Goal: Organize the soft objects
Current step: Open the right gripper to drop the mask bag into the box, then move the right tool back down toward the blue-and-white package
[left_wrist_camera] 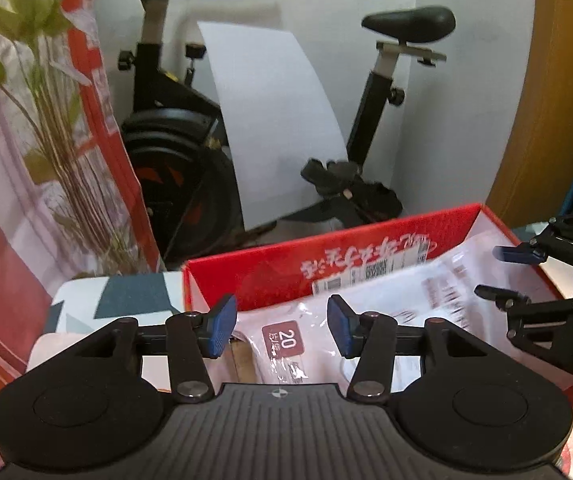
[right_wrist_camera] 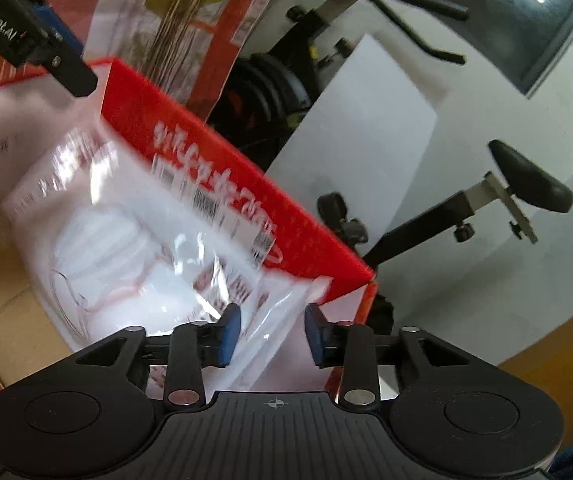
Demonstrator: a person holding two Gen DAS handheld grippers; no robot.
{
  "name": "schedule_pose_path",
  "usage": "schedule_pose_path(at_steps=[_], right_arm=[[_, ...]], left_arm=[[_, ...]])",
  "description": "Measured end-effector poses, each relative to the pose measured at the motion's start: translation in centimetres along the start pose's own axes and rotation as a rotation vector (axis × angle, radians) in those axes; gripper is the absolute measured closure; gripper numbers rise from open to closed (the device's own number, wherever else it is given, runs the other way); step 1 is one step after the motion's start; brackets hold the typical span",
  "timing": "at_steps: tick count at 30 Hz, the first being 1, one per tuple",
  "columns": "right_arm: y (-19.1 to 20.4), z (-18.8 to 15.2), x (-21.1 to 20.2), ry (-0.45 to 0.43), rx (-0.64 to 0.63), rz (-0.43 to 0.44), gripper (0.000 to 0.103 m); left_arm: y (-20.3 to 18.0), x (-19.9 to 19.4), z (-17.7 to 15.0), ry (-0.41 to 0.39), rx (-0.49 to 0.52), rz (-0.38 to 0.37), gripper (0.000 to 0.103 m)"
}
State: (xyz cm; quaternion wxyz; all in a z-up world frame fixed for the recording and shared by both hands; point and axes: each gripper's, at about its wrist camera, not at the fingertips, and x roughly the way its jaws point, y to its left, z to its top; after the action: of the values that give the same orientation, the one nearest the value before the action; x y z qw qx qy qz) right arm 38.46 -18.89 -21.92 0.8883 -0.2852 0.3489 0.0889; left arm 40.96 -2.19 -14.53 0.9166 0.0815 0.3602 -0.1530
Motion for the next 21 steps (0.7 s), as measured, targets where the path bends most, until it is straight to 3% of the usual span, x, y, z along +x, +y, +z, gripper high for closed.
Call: schedule_pose_path(at_steps=[5,13,19,21], right_arm=[[-0.7,0.6,-2.6,-0.066,0.067,-0.008,0.049],[-1.7,0.1,-8.4,-0.184,0.255,0.048,0.002],[-0.8,-1.8,-11.7,-0.225,0.347,0.064,0.000],[-0.2,-2.5,-12.7,-0.234,0.371,0.030,0.000]], left_arm=[[-0.1,-2.7,-0.3,-0.051,-0.012,-0.004,0.046],[-1.1,-8.0,-3.0,-0.138,-0.026,0.005,0.006],[-2.6,-10.8,-5.9,-0.166,0.000,0.043,0.000],[-3.0,-11.6,-7.1,-0.170,0.000,0.055,0.000]])
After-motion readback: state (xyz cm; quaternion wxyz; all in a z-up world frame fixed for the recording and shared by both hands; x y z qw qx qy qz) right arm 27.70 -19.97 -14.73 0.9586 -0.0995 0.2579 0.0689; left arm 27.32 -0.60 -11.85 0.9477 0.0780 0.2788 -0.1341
